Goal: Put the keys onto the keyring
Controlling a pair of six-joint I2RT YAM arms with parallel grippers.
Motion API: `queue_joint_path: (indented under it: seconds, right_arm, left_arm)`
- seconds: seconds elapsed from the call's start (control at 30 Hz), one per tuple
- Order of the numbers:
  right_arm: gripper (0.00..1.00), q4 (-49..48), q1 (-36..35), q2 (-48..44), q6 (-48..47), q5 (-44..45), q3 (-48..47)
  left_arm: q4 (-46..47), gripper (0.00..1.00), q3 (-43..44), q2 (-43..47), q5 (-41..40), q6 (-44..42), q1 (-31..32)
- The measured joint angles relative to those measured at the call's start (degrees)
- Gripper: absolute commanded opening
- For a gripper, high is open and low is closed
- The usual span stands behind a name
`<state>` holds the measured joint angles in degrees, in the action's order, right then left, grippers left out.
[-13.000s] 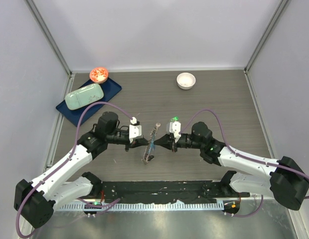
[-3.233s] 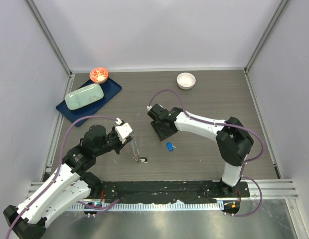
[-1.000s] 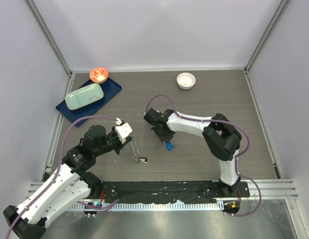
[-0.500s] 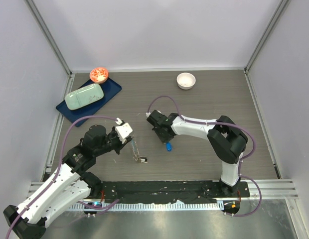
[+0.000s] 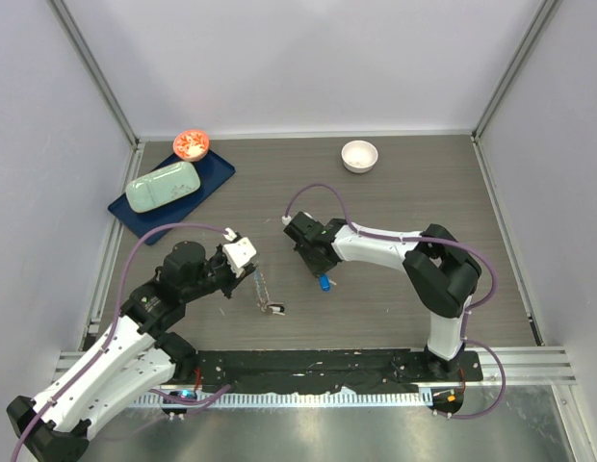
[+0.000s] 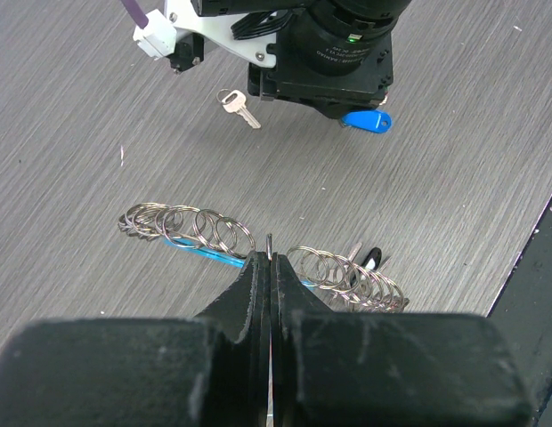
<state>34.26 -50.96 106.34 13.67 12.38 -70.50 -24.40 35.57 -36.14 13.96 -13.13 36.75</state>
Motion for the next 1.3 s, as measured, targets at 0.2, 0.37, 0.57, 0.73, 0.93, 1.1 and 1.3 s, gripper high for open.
queue_joint_path:
  seconds: [0.2,0.37,0.57,0.73,0.93,1.1,1.3]
  right_arm:
    - [0.22,1.0,0.0,0.0,0.0,0.0,-0.4]
    - [0.17,1.3,0.0,0.0,0.0,0.0,-0.4]
    - [0.06,1.4,0.0,0.0,-0.1,0.0,-0.5]
    - [0.01,1.4,0.0,0.0,-0.2,0.0,-0.5]
    - [0.01,0.8,0.0,-1.6,-1.1,0.7,-0.2]
    - [0.01,-4.7,0.0,-10.2,-3.0,1.1,4.6]
    - [0.01,-18.1,0.2,-23.6,-5.7,-0.3,16.1]
  left_arm:
    - [0.0,0.00,0.0,0.0,0.0,0.0,0.0]
    - [0.0,0.00,0.0,0.0,0.1,0.0,0.0]
    - [0.0,0.00,0.0,0.0,0.2,0.0,0.0]
    - [0.0,0.00,0.0,0.0,0.2,0.0,0.0]
    - [0.0,0.00,0.0,-0.2,0.2,0.0,0.0]
    - [0.0,0.00,0.0,-0.3,0.3,-0.6,0.0]
    - [0.0,0.00,0.0,-0.3,0.6,-1.1,0.0]
